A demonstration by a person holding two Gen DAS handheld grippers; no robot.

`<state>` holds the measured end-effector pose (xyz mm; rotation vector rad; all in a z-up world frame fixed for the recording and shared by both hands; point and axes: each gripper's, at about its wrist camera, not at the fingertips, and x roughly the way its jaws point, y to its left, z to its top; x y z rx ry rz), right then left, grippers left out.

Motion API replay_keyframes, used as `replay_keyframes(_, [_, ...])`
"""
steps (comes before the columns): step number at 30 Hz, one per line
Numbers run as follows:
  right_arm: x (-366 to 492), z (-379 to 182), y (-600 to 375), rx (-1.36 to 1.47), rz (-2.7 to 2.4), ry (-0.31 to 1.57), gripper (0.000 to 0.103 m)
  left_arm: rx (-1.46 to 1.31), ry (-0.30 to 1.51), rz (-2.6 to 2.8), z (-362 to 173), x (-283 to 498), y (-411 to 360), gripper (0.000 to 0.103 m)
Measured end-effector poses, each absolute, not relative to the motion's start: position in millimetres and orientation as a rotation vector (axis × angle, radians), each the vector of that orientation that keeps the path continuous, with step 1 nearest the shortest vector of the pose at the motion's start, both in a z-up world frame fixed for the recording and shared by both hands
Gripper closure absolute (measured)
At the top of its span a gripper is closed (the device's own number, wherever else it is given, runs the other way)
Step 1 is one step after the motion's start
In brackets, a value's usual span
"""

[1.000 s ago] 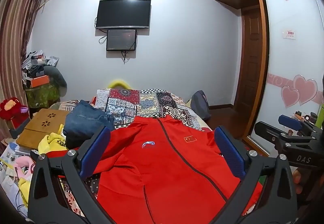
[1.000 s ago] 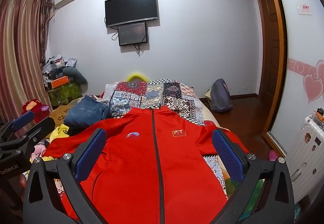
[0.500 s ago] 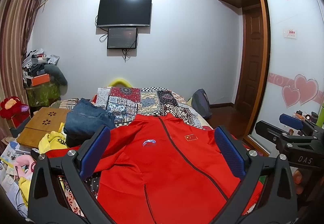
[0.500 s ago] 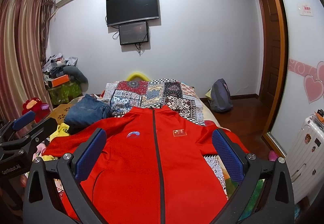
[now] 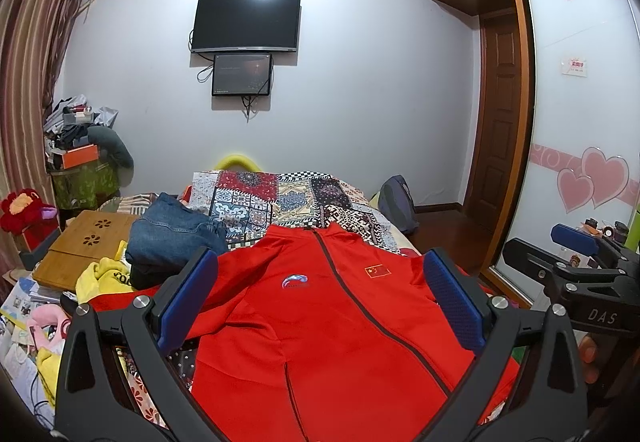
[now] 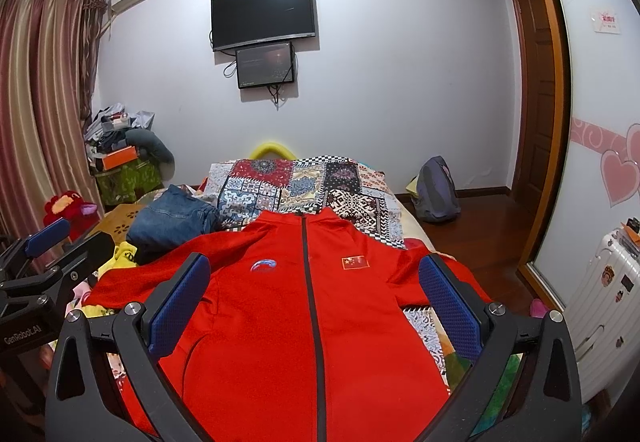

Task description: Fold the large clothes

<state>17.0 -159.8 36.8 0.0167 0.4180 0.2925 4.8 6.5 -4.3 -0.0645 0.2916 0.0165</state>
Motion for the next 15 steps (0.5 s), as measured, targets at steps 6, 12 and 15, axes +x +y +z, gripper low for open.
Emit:
replay_keyframes(6, [16.2, 36.7, -159.0, 0.011, 0.295, 0.417, 0.0, -0.067, 0.292, 0.017, -4.8, 4.8, 6.0, 0.0])
replay_keyframes(12, [15.8, 36.4, -157.5, 0.004, 0.297, 0.418, 0.0, -0.069, 0.297, 0.019, -5.0, 6.8, 7.6, 0.0])
replay_keyframes(15, [16.7, 36.5, -155.7, -0.003, 0.297, 0.42, 0.0, -0.071, 0.298, 0.018, -5.4, 7.1, 8.5, 0.0])
